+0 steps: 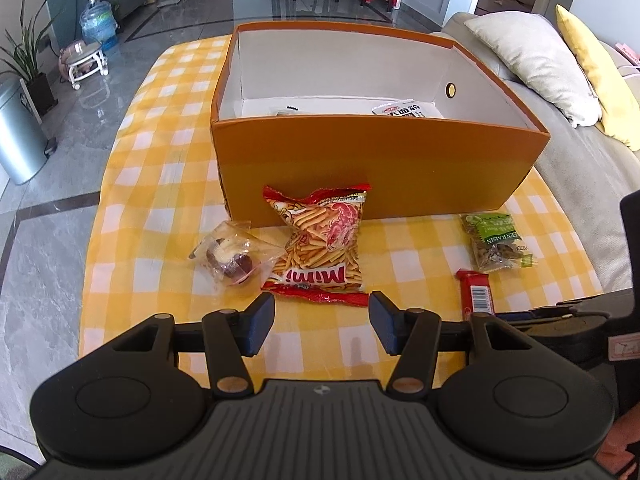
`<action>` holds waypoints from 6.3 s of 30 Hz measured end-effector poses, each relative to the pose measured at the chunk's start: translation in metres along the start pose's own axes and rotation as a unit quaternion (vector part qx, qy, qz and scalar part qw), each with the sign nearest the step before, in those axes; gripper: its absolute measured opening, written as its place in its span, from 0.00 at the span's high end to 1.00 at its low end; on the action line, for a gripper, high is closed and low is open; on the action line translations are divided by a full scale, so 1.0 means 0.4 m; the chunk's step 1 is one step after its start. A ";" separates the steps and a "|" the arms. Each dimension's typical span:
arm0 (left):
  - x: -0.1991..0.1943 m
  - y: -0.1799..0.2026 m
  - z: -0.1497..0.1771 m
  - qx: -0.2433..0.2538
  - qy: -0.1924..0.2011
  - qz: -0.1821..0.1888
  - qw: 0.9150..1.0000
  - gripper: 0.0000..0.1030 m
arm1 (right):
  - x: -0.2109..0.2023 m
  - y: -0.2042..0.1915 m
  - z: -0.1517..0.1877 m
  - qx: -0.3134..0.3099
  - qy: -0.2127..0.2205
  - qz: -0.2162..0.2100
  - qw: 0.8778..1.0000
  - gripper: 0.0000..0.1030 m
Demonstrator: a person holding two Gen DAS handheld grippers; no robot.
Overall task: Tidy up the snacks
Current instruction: 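Grasp the red Mimi bag with the left tool while the right tool grasps the red chocolate bar, then carry both snacks into the box and open both tools, then withdraw both tools from the box toward the last two snacks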
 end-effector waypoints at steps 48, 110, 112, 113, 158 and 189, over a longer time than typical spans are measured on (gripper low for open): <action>-0.001 0.067 -0.011 0.051 0.013 -0.024 0.998 0.61 | -0.096 -0.004 -0.022 -0.014 0.077 -0.051 0.996 0.79; 0.260 0.025 -0.408 0.035 -0.035 -0.001 0.999 0.67 | 0.035 -0.051 -0.546 -0.112 0.054 -0.042 0.991 0.80; 0.264 0.026 -0.406 0.038 -0.039 -0.004 0.998 0.67 | 0.045 -0.052 -0.543 -0.114 0.049 -0.040 0.991 0.79; 0.265 0.025 -0.405 0.039 -0.040 -0.005 0.998 0.67 | 0.049 -0.052 -0.542 -0.114 0.046 -0.039 0.992 0.79; -0.123 -0.043 -0.247 0.034 0.110 -0.059 0.992 0.27 | -0.364 -0.002 -0.288 -0.057 0.290 -0.005 0.955 0.06; -0.009 -0.070 -0.033 0.002 0.038 -0.049 0.998 0.18 | -0.167 0.083 -0.069 0.023 0.166 -0.004 0.986 0.11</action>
Point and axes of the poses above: each gripper's, at about its wrist camera, not at the fingertips, and x roughly the way its jaws point, y to its right, z to its underside, the point moved 7 cm from there along x, roughly the way its jaws point, and after that the axes turned 1 degree about z, right-handed, at the moved point
